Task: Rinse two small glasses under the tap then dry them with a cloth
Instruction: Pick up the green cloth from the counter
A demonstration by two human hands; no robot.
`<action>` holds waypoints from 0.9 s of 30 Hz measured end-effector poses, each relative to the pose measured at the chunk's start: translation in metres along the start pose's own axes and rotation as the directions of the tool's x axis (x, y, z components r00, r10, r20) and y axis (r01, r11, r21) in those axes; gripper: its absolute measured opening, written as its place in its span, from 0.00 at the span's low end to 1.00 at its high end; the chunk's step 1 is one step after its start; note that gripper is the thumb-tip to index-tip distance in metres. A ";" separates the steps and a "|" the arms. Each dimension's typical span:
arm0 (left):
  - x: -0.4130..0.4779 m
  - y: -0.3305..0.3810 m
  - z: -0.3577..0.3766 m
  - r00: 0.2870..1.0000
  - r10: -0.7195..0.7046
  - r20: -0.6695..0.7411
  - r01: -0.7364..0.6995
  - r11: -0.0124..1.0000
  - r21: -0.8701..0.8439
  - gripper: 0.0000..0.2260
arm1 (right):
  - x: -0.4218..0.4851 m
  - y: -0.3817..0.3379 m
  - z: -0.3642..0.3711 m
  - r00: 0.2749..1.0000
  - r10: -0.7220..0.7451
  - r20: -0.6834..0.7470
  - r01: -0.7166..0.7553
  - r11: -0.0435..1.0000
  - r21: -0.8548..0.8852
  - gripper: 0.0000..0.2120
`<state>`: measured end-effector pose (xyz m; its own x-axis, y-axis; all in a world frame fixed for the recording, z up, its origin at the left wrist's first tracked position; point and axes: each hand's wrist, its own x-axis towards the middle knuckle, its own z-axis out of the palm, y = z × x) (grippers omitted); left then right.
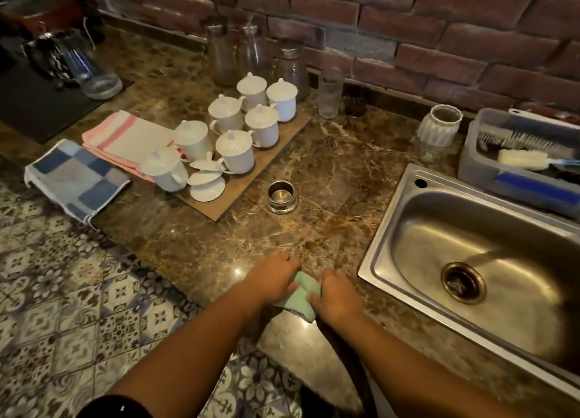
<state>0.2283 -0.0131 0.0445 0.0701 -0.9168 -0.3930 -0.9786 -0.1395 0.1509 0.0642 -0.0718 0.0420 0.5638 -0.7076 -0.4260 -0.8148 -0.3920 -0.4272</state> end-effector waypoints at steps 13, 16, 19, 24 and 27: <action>-0.004 0.073 -0.131 0.939 0.336 0.074 -0.240 0.793 -0.560 0.09 | -0.076 0.071 -0.112 0.997 -0.054 0.056 -0.037 0.311 0.950 0.19; -0.009 0.131 -0.175 0.899 0.438 0.015 -0.312 0.662 -0.681 0.05 | -0.110 0.108 -0.142 0.995 -0.094 0.035 -0.048 -0.137 0.989 0.37; -0.009 0.191 -0.208 0.851 0.526 0.000 -0.369 0.597 -0.712 0.07 | -0.141 0.133 -0.162 0.997 -0.080 0.001 -0.033 -0.397 0.917 0.39; 0.000 0.289 -0.237 0.742 0.663 0.099 -0.457 0.607 -0.650 0.05 | -0.187 0.164 -0.189 0.996 -0.080 -0.029 -0.032 -0.670 0.742 0.41; 0.013 0.336 -0.237 0.733 0.650 0.201 -0.405 0.654 -0.639 0.05 | -0.209 0.189 -0.192 0.993 -0.085 -0.086 0.011 -0.645 0.764 0.38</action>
<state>-0.0541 -0.1604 0.3049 -0.6237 -0.6875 -0.3719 -0.5445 0.0408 0.8378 -0.2338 -0.1112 0.2036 0.6172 -0.7197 -0.3181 0.6351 0.6943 -0.3385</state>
